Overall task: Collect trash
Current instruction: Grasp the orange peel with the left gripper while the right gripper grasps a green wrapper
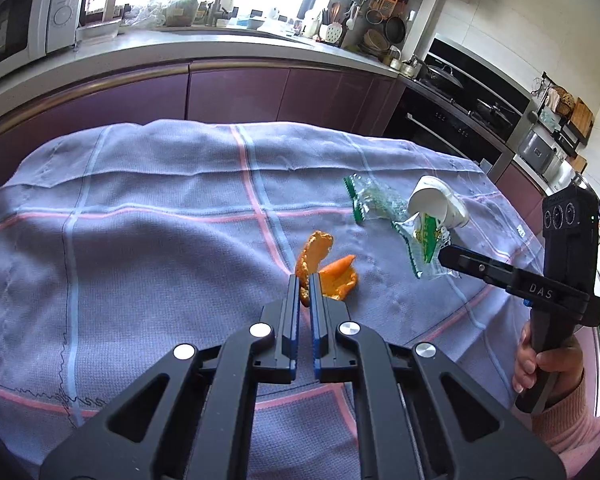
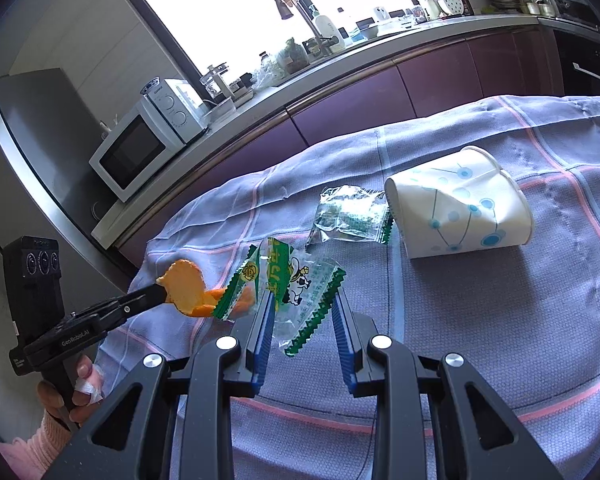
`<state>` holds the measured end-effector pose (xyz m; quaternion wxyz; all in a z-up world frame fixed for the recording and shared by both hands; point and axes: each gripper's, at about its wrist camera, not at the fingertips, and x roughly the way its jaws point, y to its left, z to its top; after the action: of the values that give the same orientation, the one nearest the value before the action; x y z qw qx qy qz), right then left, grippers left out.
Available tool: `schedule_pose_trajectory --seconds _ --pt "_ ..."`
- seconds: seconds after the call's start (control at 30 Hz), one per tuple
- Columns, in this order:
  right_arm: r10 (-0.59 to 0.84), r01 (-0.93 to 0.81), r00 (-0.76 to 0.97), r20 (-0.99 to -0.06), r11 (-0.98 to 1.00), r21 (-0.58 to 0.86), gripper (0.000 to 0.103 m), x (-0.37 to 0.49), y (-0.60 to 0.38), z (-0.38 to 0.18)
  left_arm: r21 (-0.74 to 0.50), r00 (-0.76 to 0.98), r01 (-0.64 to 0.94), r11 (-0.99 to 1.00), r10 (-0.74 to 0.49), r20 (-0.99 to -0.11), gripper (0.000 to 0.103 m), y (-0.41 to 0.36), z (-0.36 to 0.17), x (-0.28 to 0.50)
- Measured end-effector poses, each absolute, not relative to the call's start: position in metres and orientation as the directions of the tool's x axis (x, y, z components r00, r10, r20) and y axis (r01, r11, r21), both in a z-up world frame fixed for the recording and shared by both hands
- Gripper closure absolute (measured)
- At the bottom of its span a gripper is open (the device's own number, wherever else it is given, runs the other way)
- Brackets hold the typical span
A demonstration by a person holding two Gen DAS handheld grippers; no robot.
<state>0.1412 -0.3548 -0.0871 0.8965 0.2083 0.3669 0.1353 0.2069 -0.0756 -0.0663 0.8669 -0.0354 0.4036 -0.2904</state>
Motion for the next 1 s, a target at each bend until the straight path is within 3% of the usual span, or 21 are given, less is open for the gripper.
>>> schedule_pose_trajectory --seconds 0.1,0.27,0.47,0.53,0.63,1.0 --pt "0.4 -0.097 0.687 -0.607 0.878 0.469 0.076 0.143 -0.351 -0.088 -0.32 0.481 0.453 0.832 -0.531 -0.698 0.096 -0.071 -0.078 0.213" --pt "0.408 -0.108 0.674 -0.616 0.879 0.464 0.076 0.148 -0.343 -0.089 -0.35 0.458 0.419 0.838 -0.528 -0.716 0.07 -0.067 -0.089 0.223" --pt "0.422 -0.124 0.657 -0.624 0.877 0.463 0.076 0.152 -0.335 -0.093 -0.385 0.422 0.405 0.83 -0.543 -0.726 0.066 -0.074 -0.095 0.232" --pt "0.425 -0.127 0.655 -0.625 0.877 0.464 0.076 0.152 -0.333 -0.094 -0.395 0.417 0.404 0.825 -0.55 -0.724 0.07 -0.077 -0.096 0.234" --pt "0.426 -0.129 0.655 -0.624 0.877 0.463 0.076 0.152 -0.333 -0.094 -0.404 0.409 0.396 0.824 -0.553 -0.726 0.096 -0.08 -0.098 0.235" --pt "0.437 -0.158 0.661 -0.61 0.876 0.456 0.076 0.149 -0.325 -0.085 -0.368 0.477 0.424 0.828 -0.549 -0.686 0.098 -0.069 -0.077 0.21"
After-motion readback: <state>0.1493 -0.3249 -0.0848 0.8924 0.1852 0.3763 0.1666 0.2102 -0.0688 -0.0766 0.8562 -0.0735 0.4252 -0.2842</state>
